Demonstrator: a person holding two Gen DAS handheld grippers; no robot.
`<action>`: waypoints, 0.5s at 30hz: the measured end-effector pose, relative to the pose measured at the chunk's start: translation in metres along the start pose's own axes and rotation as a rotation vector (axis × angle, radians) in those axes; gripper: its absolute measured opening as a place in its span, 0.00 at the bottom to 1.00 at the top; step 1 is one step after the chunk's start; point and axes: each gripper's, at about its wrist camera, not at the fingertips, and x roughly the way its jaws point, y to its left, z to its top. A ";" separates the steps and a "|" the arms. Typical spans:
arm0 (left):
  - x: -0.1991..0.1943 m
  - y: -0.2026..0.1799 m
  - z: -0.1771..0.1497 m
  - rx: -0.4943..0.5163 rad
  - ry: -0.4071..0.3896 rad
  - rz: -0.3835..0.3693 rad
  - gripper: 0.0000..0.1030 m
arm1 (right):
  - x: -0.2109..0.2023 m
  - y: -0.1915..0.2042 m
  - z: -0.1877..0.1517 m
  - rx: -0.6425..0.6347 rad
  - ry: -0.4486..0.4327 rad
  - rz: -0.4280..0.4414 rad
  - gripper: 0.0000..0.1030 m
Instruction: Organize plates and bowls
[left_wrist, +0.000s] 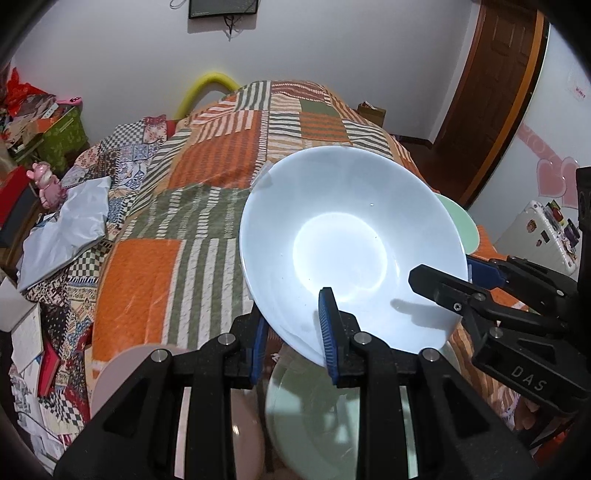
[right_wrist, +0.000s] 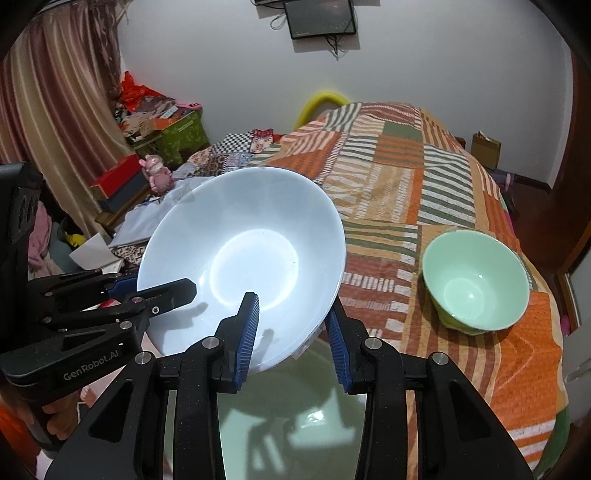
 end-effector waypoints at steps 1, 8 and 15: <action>-0.004 0.002 -0.004 -0.004 -0.002 0.001 0.25 | -0.002 0.005 -0.001 -0.006 -0.003 0.001 0.32; -0.029 0.019 -0.023 -0.027 -0.022 0.024 0.26 | -0.008 0.032 -0.007 -0.037 -0.011 0.022 0.33; -0.049 0.040 -0.042 -0.065 -0.036 0.049 0.26 | -0.007 0.059 -0.014 -0.068 -0.006 0.053 0.32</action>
